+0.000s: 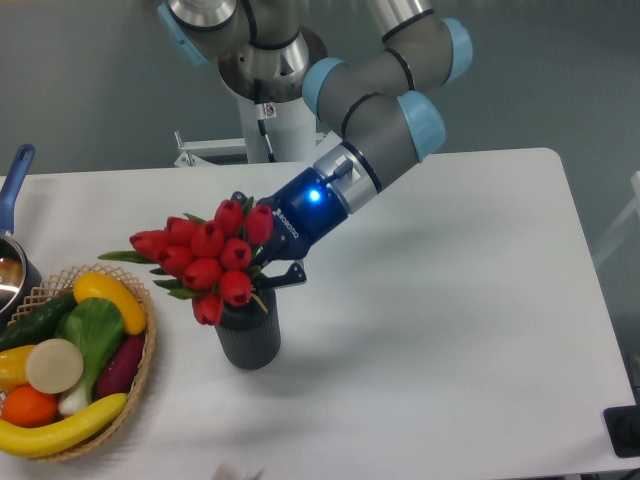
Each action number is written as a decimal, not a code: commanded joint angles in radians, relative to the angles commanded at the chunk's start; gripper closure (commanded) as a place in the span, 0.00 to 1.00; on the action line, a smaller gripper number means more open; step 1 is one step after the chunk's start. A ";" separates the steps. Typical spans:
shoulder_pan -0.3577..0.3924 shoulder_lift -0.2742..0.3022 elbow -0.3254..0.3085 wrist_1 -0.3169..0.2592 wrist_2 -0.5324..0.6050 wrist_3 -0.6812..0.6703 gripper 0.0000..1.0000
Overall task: Insert the flowers into the vase
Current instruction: 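Lower the tulip stems into the black vase opening, then push the tulips deeper into the vase and open the gripper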
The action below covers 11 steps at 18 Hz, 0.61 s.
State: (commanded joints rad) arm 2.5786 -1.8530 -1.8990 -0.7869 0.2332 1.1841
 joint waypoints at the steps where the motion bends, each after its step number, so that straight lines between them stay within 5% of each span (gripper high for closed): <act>1: 0.000 0.000 -0.005 0.000 0.000 0.002 0.73; 11: 0.000 0.002 -0.069 0.002 0.002 0.045 0.67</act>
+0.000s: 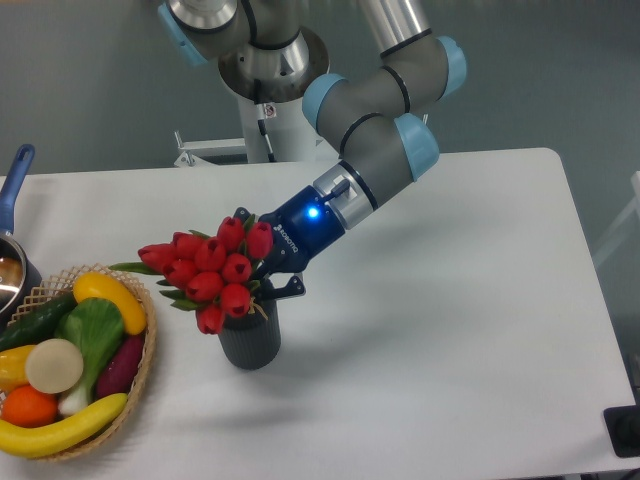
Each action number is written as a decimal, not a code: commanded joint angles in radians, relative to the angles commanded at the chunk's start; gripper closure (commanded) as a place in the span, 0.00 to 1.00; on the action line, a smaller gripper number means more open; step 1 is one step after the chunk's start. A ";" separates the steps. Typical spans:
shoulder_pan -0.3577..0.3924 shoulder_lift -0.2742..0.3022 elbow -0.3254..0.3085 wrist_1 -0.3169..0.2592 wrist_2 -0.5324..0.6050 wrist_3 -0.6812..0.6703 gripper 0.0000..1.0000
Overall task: Insert the flowers into the vase
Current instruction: 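Push the tulips deeper into the vase and open the gripper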
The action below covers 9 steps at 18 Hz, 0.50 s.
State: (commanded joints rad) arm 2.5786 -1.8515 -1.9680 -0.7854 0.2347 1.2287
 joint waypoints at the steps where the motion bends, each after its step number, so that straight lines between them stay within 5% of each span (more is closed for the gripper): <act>1: 0.000 0.002 -0.008 0.000 0.000 0.011 0.67; 9: 0.000 -0.002 -0.034 -0.002 0.000 0.048 0.61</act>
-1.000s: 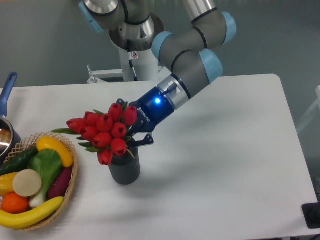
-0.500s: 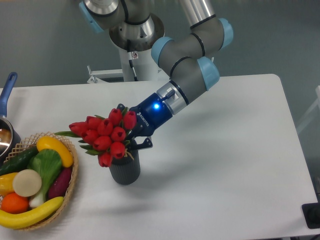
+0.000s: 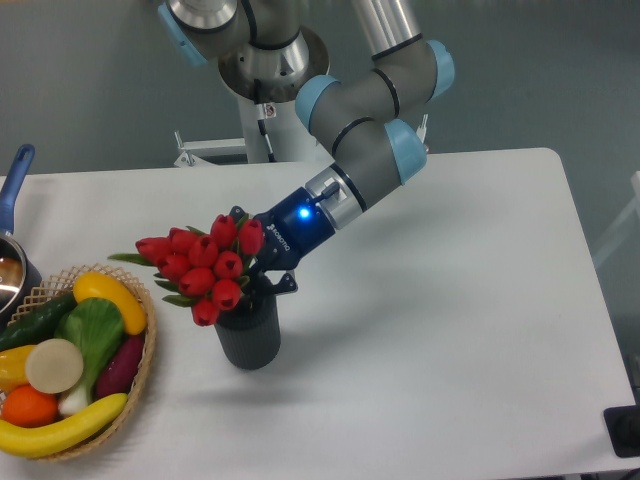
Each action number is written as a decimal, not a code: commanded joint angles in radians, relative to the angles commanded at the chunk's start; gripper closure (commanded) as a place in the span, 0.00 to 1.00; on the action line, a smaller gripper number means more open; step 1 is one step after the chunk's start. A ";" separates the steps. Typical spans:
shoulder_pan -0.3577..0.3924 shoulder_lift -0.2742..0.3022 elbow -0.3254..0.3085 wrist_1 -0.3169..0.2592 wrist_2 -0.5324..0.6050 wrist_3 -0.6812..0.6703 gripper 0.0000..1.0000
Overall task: Insert the flowers into the vase
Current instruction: 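Push the tulips deeper into the vase and open the gripper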
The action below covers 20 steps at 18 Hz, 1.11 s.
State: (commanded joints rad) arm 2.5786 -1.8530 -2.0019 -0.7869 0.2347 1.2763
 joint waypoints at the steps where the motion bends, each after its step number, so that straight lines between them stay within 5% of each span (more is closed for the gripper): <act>1: 0.000 -0.002 0.003 0.000 0.000 0.000 0.54; 3: 0.000 -0.012 0.012 0.002 0.000 0.002 0.37; 8: 0.000 -0.025 0.009 0.000 0.002 0.095 0.13; 13: 0.003 -0.020 0.009 0.005 0.008 0.098 0.00; 20: 0.024 0.046 0.009 0.005 0.261 0.097 0.00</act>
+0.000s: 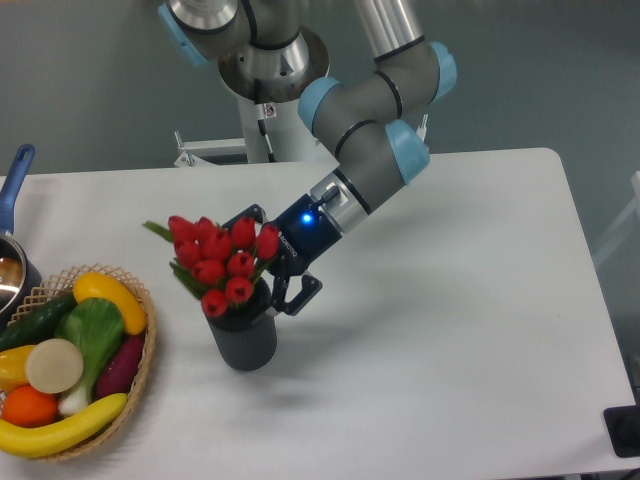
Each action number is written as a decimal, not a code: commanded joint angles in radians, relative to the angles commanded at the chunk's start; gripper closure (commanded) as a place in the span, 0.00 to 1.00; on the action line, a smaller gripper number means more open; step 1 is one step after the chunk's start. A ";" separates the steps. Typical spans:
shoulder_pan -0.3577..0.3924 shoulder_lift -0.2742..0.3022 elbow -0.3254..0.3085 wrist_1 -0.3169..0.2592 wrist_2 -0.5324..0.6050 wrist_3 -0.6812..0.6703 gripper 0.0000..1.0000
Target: Insert the flowers into the vase
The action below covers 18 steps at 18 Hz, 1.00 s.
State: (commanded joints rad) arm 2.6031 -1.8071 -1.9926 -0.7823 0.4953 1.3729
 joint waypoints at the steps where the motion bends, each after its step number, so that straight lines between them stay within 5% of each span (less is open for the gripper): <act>1: 0.003 0.012 -0.005 0.000 0.017 0.000 0.00; 7: 0.040 0.049 -0.006 -0.002 0.058 0.005 0.00; 12: 0.113 0.127 0.012 0.000 0.326 0.014 0.00; 18: 0.273 0.143 0.168 -0.008 0.344 0.014 0.00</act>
State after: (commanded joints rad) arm 2.8760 -1.6644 -1.8242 -0.7900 0.8391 1.3867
